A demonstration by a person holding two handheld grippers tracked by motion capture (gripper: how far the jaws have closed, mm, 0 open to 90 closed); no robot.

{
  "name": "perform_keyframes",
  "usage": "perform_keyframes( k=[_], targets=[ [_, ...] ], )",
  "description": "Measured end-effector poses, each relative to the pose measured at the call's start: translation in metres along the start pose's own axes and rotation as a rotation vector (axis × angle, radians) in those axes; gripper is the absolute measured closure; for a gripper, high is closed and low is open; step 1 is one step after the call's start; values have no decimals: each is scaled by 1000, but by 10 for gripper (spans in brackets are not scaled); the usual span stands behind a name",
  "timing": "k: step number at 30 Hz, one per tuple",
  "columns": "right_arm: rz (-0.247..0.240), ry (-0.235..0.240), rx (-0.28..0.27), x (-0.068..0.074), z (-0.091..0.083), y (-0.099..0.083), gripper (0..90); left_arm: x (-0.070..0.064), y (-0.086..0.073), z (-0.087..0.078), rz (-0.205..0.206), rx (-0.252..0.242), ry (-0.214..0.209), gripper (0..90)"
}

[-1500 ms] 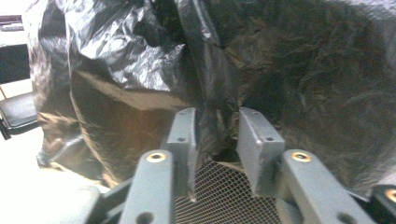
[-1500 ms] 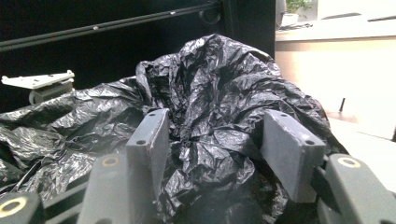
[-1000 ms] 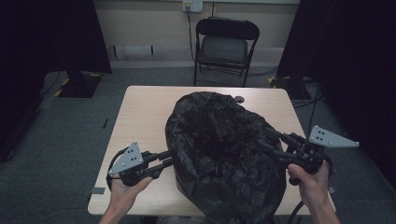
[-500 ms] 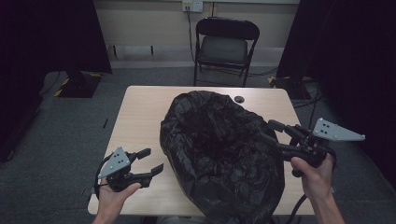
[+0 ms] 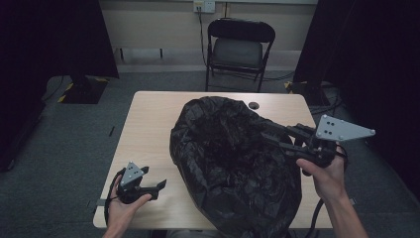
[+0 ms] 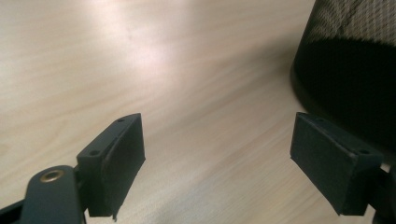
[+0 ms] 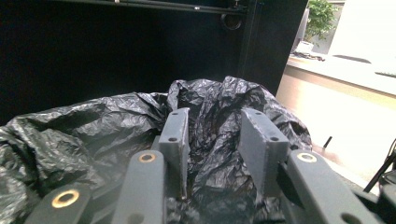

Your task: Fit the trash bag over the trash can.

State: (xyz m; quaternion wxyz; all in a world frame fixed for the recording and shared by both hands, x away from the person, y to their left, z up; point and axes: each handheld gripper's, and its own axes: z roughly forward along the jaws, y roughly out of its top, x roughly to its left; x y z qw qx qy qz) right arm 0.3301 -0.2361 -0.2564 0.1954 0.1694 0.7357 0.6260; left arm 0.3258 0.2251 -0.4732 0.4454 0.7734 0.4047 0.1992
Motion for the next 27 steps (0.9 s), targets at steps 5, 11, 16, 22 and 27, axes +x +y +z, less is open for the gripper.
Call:
perform_keyframes(
  k=[5,11,16,22,27],
  targets=[
    [-13,38,16,-2,12,15,514,11,-8,12,-20,98,42,198],
    [-53,100,68,-3,39,39,453,16,-16,17,-4,189,81,190],
    [-74,131,92,-5,61,57,447,19,-19,19,-20,192,109,175],
    [-90,182,161,-6,92,64,549,21,-20,19,-31,186,115,155],
    [-107,250,276,-4,119,54,695,21,-20,19,-32,186,115,152]
  ],
)
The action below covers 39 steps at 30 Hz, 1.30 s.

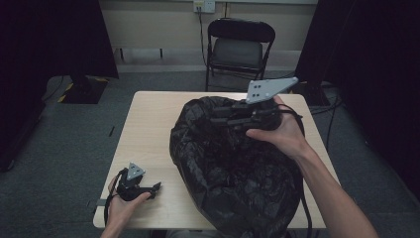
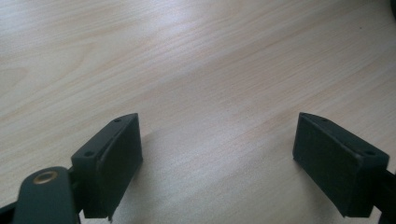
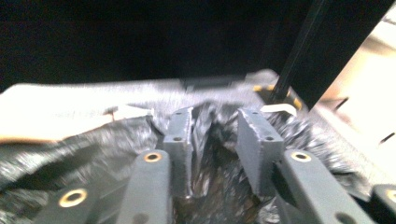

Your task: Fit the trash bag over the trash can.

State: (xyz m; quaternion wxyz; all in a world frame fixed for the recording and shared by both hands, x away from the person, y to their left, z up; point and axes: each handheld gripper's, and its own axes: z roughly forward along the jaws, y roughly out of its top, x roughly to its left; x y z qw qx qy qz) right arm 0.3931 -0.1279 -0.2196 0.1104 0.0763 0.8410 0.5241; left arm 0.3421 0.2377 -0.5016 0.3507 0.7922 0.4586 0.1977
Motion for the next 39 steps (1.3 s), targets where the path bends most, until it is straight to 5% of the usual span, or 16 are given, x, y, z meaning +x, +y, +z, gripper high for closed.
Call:
perform_keyframes(
  k=[6,13,18,21,26,30,32,36,39],
  targets=[
    [7,39,120,-7,27,-5,720,0,0,0,-1,-1,-1,151],
    [117,76,273,-24,58,-18,652,0,0,0,0,-1,0,151],
    [106,158,394,-29,82,-31,601,0,0,0,1,-1,0,154],
    [76,169,465,-26,91,-35,490,0,0,-1,0,0,0,156],
    [10,177,562,-21,102,-45,440,-1,0,-1,1,0,-1,156],
    [59,200,649,-19,108,-51,382,0,-1,-1,2,0,-2,156],
    [106,204,682,-21,111,-54,365,-1,0,-1,0,0,-3,155],
    [94,219,727,-19,114,-57,317,0,-1,-1,2,0,-2,156],
    [84,214,703,-17,110,-51,301,0,-1,-1,2,0,-4,155]
  ],
)
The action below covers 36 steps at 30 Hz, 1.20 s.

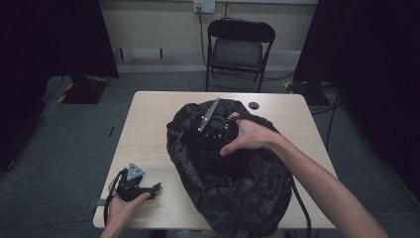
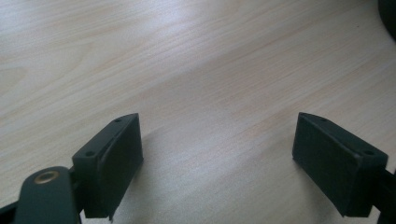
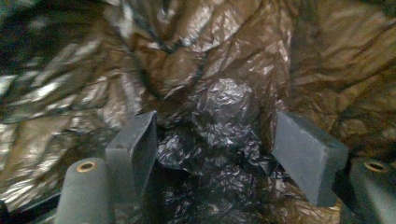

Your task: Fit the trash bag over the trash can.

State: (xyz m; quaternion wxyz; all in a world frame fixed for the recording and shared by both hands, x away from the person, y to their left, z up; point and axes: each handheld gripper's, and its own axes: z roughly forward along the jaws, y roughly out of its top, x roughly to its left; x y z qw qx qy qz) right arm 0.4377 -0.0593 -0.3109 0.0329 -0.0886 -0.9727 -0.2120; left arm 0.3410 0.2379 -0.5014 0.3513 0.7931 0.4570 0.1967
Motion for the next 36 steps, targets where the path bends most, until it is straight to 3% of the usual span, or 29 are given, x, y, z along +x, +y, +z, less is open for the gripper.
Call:
perform_keyframes(
  k=[3,10,13,16,19,23,28,36],
  targets=[
    [3,3,-64,7,-15,4,286,0,0,0,0,0,0,155],
    [-49,-12,-203,22,-48,2,339,0,0,0,-1,0,1,154],
    [-74,-9,-279,27,-64,-2,445,0,0,0,-1,0,1,150],
    [-148,11,-346,40,-73,-3,619,0,0,1,0,1,2,147],
    [-206,82,-363,56,-75,0,681,0,1,1,-1,2,3,147],
    [-238,156,-283,70,-65,3,686,0,1,2,-1,3,4,142],
    [-268,221,-167,78,-39,-2,606,0,2,2,-3,2,2,141],
    [-282,170,-53,82,-14,-11,425,1,3,3,-3,3,3,136]
  ],
)
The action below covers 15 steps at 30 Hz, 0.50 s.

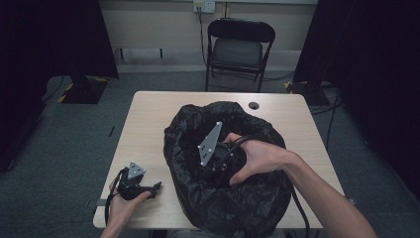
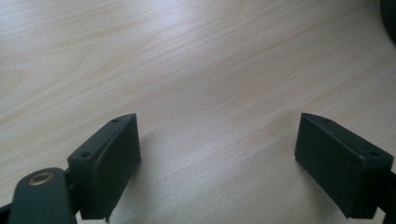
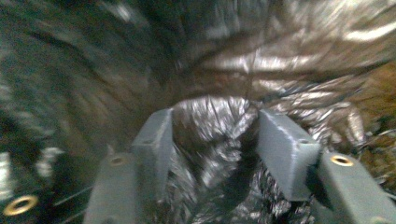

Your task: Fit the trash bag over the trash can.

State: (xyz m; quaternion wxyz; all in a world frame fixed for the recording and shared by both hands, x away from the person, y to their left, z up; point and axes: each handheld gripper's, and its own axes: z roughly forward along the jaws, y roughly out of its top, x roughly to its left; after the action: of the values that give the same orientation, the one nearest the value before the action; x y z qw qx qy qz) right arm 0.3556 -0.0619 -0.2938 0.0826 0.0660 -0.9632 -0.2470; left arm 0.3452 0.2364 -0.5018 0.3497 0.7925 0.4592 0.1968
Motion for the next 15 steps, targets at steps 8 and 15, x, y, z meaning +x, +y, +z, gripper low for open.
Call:
perform_keyframes(
  k=[8,15],
  targets=[
    [-7,-59,227,-2,24,-5,298,0,1,0,-1,3,2,132],
    [2,-103,239,-3,27,-6,265,0,1,0,1,7,4,130]
  ],
)
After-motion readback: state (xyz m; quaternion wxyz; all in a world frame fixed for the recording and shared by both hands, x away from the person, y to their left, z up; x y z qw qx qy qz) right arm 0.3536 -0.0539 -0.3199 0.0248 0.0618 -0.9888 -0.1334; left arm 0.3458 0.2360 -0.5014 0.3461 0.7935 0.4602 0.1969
